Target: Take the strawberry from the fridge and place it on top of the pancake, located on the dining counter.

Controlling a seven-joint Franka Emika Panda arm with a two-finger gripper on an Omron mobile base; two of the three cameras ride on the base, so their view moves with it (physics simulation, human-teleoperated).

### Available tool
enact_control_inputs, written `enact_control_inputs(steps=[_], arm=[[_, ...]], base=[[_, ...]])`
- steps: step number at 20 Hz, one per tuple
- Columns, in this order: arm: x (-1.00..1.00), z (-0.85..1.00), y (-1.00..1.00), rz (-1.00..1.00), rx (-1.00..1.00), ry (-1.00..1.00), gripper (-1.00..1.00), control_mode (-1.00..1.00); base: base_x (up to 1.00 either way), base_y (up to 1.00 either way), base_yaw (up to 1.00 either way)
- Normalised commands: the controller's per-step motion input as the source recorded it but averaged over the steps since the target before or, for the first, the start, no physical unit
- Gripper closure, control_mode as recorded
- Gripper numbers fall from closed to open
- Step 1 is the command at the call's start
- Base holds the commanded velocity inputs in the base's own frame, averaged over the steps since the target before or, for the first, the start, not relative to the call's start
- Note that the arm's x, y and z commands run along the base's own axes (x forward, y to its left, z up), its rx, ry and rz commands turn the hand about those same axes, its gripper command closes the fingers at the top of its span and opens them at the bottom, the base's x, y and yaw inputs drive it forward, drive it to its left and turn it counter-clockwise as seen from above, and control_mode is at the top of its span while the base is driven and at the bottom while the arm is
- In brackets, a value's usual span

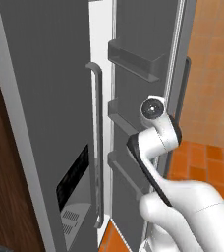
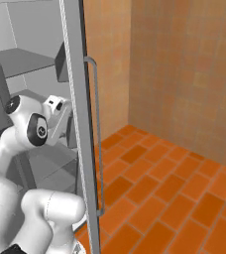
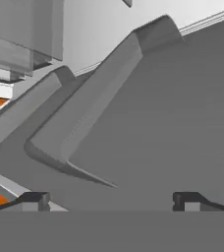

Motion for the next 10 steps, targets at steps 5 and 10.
enact_control_inputs(steps=[5, 10], arm=[[0.45, -0.08, -0.30, -0.15, 0.00, -0.01, -1.00, -1.00], [0.32, -0.07, -0.61, -0.11, 0.00, -0.09, -1.00, -1.00]], base=[[0.00, 0.00, 0.00], [0.00, 0.00, 0.00]])
